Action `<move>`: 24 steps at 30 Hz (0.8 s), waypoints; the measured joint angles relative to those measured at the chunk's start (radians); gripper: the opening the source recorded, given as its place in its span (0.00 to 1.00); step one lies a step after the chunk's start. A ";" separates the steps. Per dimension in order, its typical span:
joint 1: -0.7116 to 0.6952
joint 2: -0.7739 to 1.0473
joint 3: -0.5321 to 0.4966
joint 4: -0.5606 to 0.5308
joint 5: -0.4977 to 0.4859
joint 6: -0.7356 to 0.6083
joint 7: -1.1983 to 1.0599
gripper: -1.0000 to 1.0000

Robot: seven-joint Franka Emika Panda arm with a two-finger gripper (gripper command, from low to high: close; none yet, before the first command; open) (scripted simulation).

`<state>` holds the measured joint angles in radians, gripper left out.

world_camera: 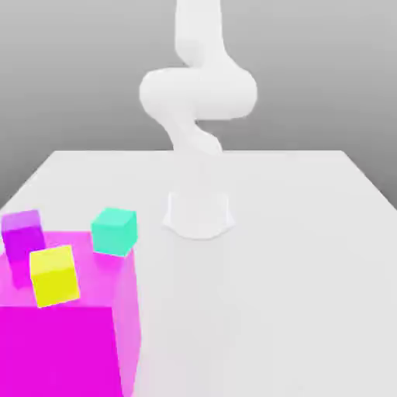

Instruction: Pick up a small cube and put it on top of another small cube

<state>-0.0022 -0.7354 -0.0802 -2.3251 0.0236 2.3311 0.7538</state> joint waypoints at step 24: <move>-0.104 0.867 -0.565 -0.338 0.238 0.438 -0.595 0.50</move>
<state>-0.1062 0.1320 -0.6449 -2.6635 0.2618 2.7694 0.1586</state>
